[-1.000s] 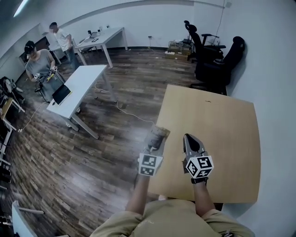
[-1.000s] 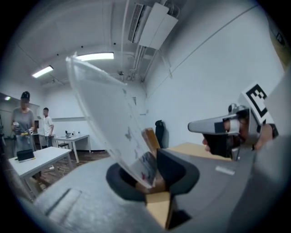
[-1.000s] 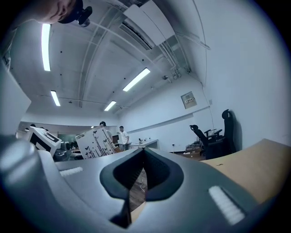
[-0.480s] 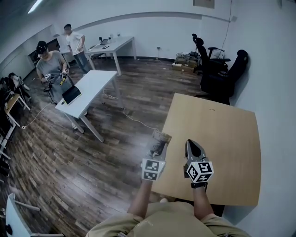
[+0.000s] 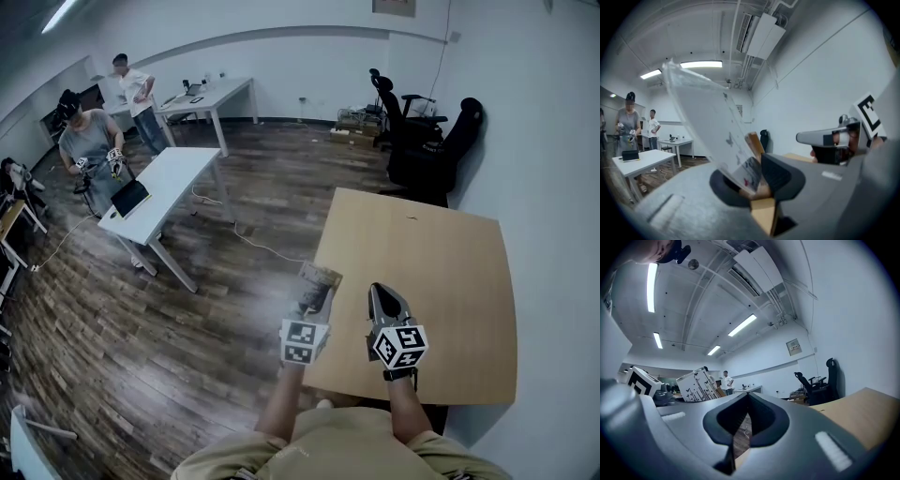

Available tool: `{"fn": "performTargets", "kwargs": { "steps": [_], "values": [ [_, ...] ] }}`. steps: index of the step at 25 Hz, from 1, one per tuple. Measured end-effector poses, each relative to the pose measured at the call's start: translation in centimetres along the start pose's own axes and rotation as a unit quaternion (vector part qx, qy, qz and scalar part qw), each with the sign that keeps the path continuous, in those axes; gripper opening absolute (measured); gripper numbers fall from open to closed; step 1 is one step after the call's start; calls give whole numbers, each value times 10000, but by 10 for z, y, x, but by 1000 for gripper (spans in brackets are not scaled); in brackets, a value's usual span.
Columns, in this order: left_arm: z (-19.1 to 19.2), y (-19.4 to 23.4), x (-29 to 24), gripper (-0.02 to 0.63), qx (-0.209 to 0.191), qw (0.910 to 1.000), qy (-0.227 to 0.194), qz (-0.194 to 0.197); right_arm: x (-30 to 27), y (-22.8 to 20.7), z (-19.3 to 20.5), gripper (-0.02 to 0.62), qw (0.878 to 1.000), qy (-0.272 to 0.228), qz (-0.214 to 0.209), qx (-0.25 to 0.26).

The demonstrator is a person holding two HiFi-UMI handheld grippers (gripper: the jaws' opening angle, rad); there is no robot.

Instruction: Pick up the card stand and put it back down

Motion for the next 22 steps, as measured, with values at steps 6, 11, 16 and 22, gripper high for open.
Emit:
{"fn": "performTargets", "kwargs": {
  "steps": [6,11,16,22],
  "values": [
    [-24,-58,-24,72,-110,9990,-94,418,50,-46,-17,5,9989,-180,430,-18],
    [-34,-141,-43,71,-339,9942,-48,1022,126,-99,-15,5,9934,-305,1089,-192],
    [-37,-252,-62,71,-609,9832,35,1719,223,-160,-3,5,9820,-452,1781,-439],
    [-33,-377,-67,69,-951,9645,250,2451,339,-211,11,5,9625,-666,2522,-747]
  ]
}}
Point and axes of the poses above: the fingertips, and each gripper's own axes: x backward along the fingers, y to its left, z out of its underside, the point moved 2 cm from there along x, backward along the fingers, and after that the axes turned 11 degrees about y, right-handed, at the moved point
